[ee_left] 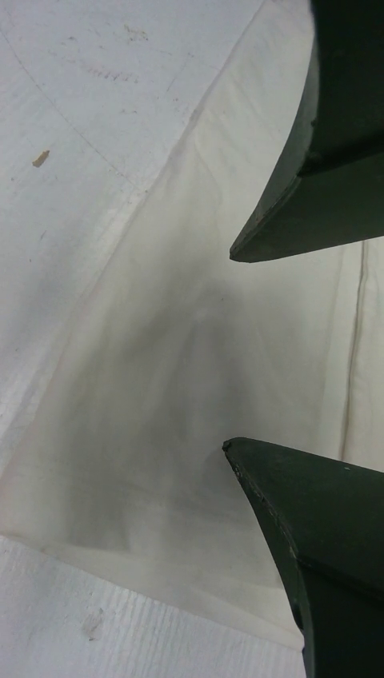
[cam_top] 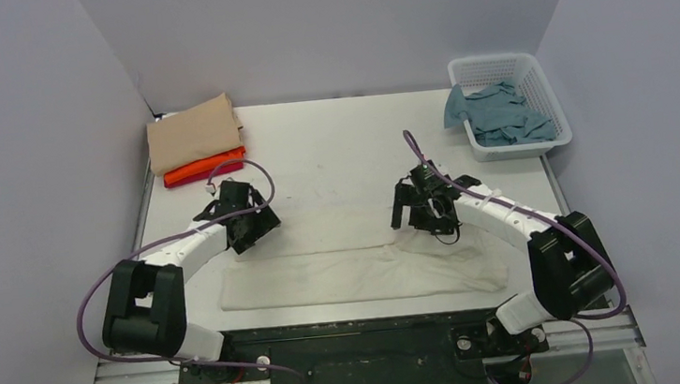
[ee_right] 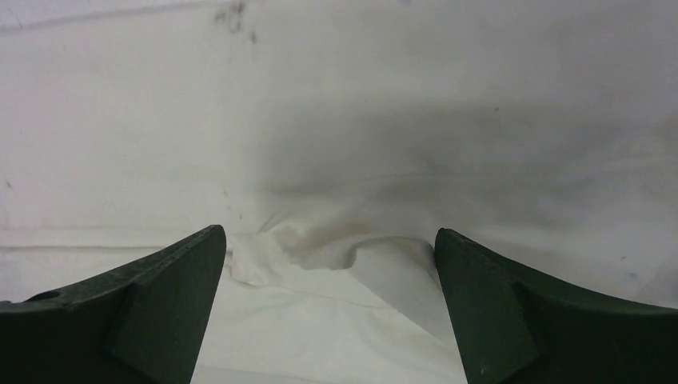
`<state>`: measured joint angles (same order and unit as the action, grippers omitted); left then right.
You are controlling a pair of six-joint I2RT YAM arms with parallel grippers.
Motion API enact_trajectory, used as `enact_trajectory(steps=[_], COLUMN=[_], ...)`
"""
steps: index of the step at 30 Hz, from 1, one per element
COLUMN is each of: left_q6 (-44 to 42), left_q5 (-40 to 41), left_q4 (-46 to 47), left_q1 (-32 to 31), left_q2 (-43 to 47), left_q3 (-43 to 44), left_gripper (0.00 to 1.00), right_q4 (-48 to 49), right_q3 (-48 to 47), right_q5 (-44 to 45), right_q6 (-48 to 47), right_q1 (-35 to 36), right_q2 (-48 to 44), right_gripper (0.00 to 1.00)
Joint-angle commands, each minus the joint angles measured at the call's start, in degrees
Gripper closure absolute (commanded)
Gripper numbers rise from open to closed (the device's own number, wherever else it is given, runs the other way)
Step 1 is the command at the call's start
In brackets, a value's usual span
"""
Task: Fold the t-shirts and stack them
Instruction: Fold the other side of the tshirt into a rectangle, then rotate the tshirt 90 degrees
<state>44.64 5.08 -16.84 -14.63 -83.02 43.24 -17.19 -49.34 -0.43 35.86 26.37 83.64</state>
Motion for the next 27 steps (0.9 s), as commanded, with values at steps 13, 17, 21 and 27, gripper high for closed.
enact_trajectory(steps=[13,17,21,27], left_q6=[-2.6,-3.3,-2.7,-0.8], left_q5=[2.5,-1.3,-2.8,-3.4], left_q4=[0.1,1.3,1.8,1.5], left_q1=[3.0,2.5,1.8,1.4], left_q2=[0.4,-0.3,-2.1,-2.1], left_q3=[1.6,2.6,1.7,-3.4], left_gripper=[0.09,0.08,0.08,0.08], right_q4=[-15.2,-16.8,-10.9,-1.4], right_q3=[7.0,7.5,11.3,9.2], right_q5=[-9.9,3.1,7.0,9.9], right_q6=[2.4,8.0,16.6,18.4], right_q1=[21.3,14.7,5.5,-0.4], right_q2=[-24.4,-25.2,-19.4,-4.2], right_gripper=[0.00,0.00,0.00,0.00])
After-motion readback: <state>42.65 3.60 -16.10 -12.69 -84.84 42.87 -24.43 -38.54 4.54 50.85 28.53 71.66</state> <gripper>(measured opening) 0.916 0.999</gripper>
